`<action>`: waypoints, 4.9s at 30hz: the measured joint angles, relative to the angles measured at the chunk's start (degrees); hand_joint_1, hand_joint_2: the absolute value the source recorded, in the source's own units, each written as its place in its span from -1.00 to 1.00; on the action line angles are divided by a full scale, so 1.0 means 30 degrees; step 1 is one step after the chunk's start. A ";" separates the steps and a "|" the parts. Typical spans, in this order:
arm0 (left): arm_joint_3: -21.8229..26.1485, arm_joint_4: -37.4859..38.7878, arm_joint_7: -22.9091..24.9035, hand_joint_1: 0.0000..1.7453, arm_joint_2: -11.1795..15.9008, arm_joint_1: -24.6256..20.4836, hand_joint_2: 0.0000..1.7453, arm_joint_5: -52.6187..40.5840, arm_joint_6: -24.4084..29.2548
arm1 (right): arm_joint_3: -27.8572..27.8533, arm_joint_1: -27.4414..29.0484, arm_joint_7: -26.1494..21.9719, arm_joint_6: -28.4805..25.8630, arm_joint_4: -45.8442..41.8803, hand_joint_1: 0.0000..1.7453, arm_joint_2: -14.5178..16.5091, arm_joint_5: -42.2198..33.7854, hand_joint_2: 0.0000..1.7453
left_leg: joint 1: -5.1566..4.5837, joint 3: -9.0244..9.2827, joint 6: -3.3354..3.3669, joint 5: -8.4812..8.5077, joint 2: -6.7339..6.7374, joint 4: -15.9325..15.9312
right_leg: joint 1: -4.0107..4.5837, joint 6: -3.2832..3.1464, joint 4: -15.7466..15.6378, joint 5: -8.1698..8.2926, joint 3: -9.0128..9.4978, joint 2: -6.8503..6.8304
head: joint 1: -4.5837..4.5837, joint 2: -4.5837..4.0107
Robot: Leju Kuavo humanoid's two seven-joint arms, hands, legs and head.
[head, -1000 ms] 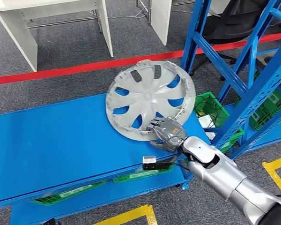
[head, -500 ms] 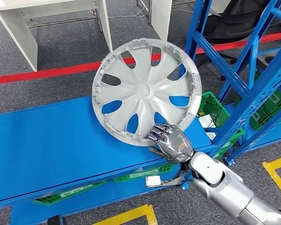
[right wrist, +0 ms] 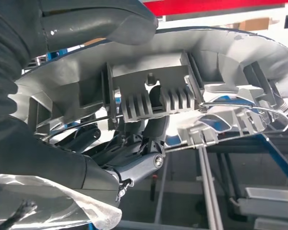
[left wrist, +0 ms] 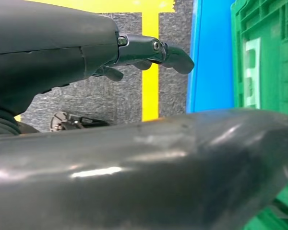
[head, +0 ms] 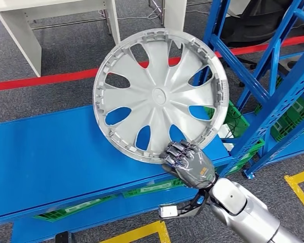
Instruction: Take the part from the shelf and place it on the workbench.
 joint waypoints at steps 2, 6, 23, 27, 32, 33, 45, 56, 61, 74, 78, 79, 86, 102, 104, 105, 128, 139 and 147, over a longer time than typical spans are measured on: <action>-0.0142 0.0018 0.0286 -1.00 0.0024 -0.0023 -1.00 -0.0046 -0.0080 | -0.0020 0.0108 -0.0022 -0.0011 -0.0162 1.00 0.0186 -0.0386 1.00 | 0.0000 0.0003 0.0000 0.0000 0.0004 0.0000 | 0.0000 0.0000 0.0000 0.0000 -0.0002 0.0016 | -0.0002 0.0004; -0.0346 0.0024 0.0523 -1.00 0.0042 -0.0032 -1.00 -0.0046 -0.0244 | -0.0013 0.0402 -0.0047 0.0204 -0.0417 1.00 0.0602 -0.1144 1.00 | 0.0001 0.0003 0.0000 0.0000 0.0002 0.0000 | 0.0001 0.0000 0.0000 -0.0001 -0.0004 0.0000 | -0.0004 0.0000; -0.0679 0.0097 0.0533 -1.00 0.0355 0.0168 -1.00 0.0233 -0.0618 | -0.0384 0.1814 -0.0825 0.0291 -0.1047 1.00 0.0776 -0.1548 1.00 | -0.0077 -0.0058 0.0107 -0.0070 -0.0009 0.0172 | -0.0094 0.0049 -0.0007 0.0010 0.0001 -0.0013 | -0.0007 0.0004; -0.0670 0.0239 0.0320 -1.00 0.0672 0.0379 -1.00 0.0202 -0.0832 | -0.0528 0.2415 -0.0785 0.0271 -0.1563 1.00 0.0776 -0.1311 1.00 | -0.0140 -0.0133 0.0272 -0.0124 -0.0009 0.0282 | -0.0154 0.0202 -0.0065 0.0058 0.0013 -0.0020 | -0.0011 0.0002; -0.0675 0.0331 0.0369 -1.00 0.0749 0.0417 -1.00 0.0062 -0.0918 | -0.0838 0.2895 -0.0732 0.0273 -0.1996 1.00 0.0769 -0.1219 1.00 | 0.0032 0.0146 0.0726 0.0259 0.0070 -0.0311 | -0.0126 0.0360 0.1970 -0.1149 -0.1098 -0.0049 | 0.0069 0.0000; -0.0675 0.0355 0.0413 -1.00 0.0765 0.0427 -1.00 0.0007 -0.0941 | -0.0892 0.3018 -0.0710 0.0277 -0.2045 1.00 0.0769 -0.1208 1.00 | 0.0026 0.0140 0.0749 0.0273 0.0075 -0.0310 | -0.0113 0.0370 0.3305 -0.1719 -0.1746 -0.0046 | 0.0086 0.0002; -0.0805 0.0585 0.0687 -1.00 0.0935 0.0470 -1.00 -0.0490 -0.1024 | -0.1474 0.4422 -0.0479 0.0510 -0.2683 1.00 0.0610 -0.1342 1.00 | 0.0085 -0.0208 -0.0144 -0.0442 -0.0020 0.0706 | -0.0010 -0.0240 0.0633 0.0356 -0.0864 -0.0030 | 0.0080 0.0007; -0.0949 0.0672 0.0790 -1.00 0.1159 0.0432 -1.00 -0.0774 -0.1056 | -0.1716 0.5029 -0.0563 0.0594 -0.3195 1.00 0.0607 -0.1408 1.00 | -0.0211 0.1411 0.0336 -0.1373 -0.0157 0.0225 | 0.0272 -0.0494 0.0570 0.1503 -0.1966 -0.0079 | 0.0005 0.0007; -0.0951 0.0699 0.0881 -1.00 0.1220 0.0492 -1.00 -0.0845 -0.1049 | -0.1871 0.5379 -0.0592 0.0599 -0.3335 1.00 0.0589 -0.1497 1.00 | -0.0260 0.0887 0.0754 -0.0409 -0.0047 -0.0248 | 0.0162 0.0013 0.0787 0.1188 -0.2328 -0.0114 | 0.0046 0.0007; -0.0960 0.0776 0.1169 -1.00 0.1313 0.0563 -1.00 -0.1226 -0.0963 | -0.2193 0.6196 -0.0726 0.0628 -0.3510 1.00 0.0589 -0.1816 1.00 | -0.0376 -0.1579 0.0336 0.1739 0.0068 0.0154 | 0.0262 -0.0183 -0.0473 -0.1019 0.1494 -0.0156 | 0.0150 0.0007; -0.0960 0.0809 0.1224 -1.00 0.1377 0.0617 -1.00 -0.1373 -0.0958 | -0.2264 0.6364 -0.0805 0.0690 -0.3515 1.00 0.0605 -0.2082 1.00 | -0.0249 -0.2211 -0.0124 -0.0760 -0.0065 0.2299 | 0.0196 -0.0706 -0.0495 -0.0287 0.0769 -0.0233 | 0.0044 0.0007; -0.0961 0.0812 0.1240 -1.00 0.1386 0.0612 -1.00 -0.1404 -0.0954 | -0.2273 0.6380 -0.0819 0.0698 -0.3517 1.00 0.0610 -0.2157 1.00 | -0.0217 -0.2409 -0.0198 -0.1668 -0.0072 0.3479 | 0.0206 -0.0752 -0.0478 -0.0071 0.0549 -0.0231 | 0.0005 0.0007; -0.0974 0.0818 0.1324 -1.00 0.1426 0.0498 -1.00 -0.1497 -0.0949 | -0.2379 0.6425 -0.1147 0.0698 -0.3510 1.00 0.0639 -0.2659 1.00 | -0.0195 0.1186 0.0014 -0.0856 -0.0195 0.0537 | 0.0255 -0.0474 -0.0038 0.1145 -0.1233 -0.0204 | -0.0011 0.0007; -0.0974 0.0838 0.1402 -1.00 0.1446 0.0338 -1.00 -0.1712 -0.0918 | -0.2501 0.6594 -0.1561 0.0781 -0.3504 1.00 0.0760 -0.3335 1.00 | -0.0454 -0.1805 0.0686 0.1855 -0.0023 -0.0020 | 0.0234 0.0131 -0.0040 -0.1186 0.2124 -0.0161 | 0.0036 0.0007; -0.0974 0.0838 0.1393 -1.00 0.1457 0.0312 -1.00 -0.1789 -0.0852 | -0.2554 0.6651 -0.1619 0.0798 -0.3504 1.00 0.0767 -0.3353 1.00 | -0.0444 -0.1967 0.0481 0.2243 -0.0009 0.0000 | 0.0318 -0.0040 -0.1018 -0.1467 0.2492 -0.0140 | 0.0033 0.0007; -0.0974 0.0840 0.1391 -1.00 0.1470 0.0311 -1.00 -0.1803 -0.0828 | -0.2565 0.6682 -0.1634 0.0807 -0.3502 1.00 0.0771 -0.3327 1.00 | -0.0413 -0.2027 0.0380 0.2356 -0.0017 -0.0017 | 0.0316 -0.0145 -0.0993 -0.1336 0.2282 -0.0158 | 0.0046 0.0007; -0.1293 0.0913 0.1623 -1.00 0.1425 -0.0020 -1.00 -0.2370 -0.0801 | -0.2727 0.6703 -0.1082 0.1647 -0.3502 1.00 0.0807 -0.2096 1.00 | -0.0340 0.0007 0.0975 0.0519 -0.0640 -0.0805 | 0.0240 0.0324 0.4766 -0.2052 -0.2809 -0.0156 | 0.0036 0.0007; -0.1592 0.0925 0.1858 -1.00 0.1381 -0.0176 -1.00 -0.2647 -0.0759 | -0.2727 0.6597 -0.0696 0.1923 -0.3506 1.00 0.0721 -0.1903 1.00 | -0.0350 -0.1901 0.0007 0.0508 -0.1372 0.1123 | 0.0141 -0.0568 -0.0576 -0.0494 0.1071 0.0159 | -0.0164 0.0007; -0.1750 0.0933 0.1834 -1.00 0.1408 -0.0190 -1.00 -0.2850 -0.0756 | -0.2707 0.6644 -0.0568 0.2007 -0.3506 1.00 0.0674 -0.1765 1.00 | -0.0261 -0.0943 -0.0074 0.0062 0.0445 0.1675 | 0.0319 -0.0635 -0.0438 -0.0386 0.0832 -0.1765 | -0.0326 0.0007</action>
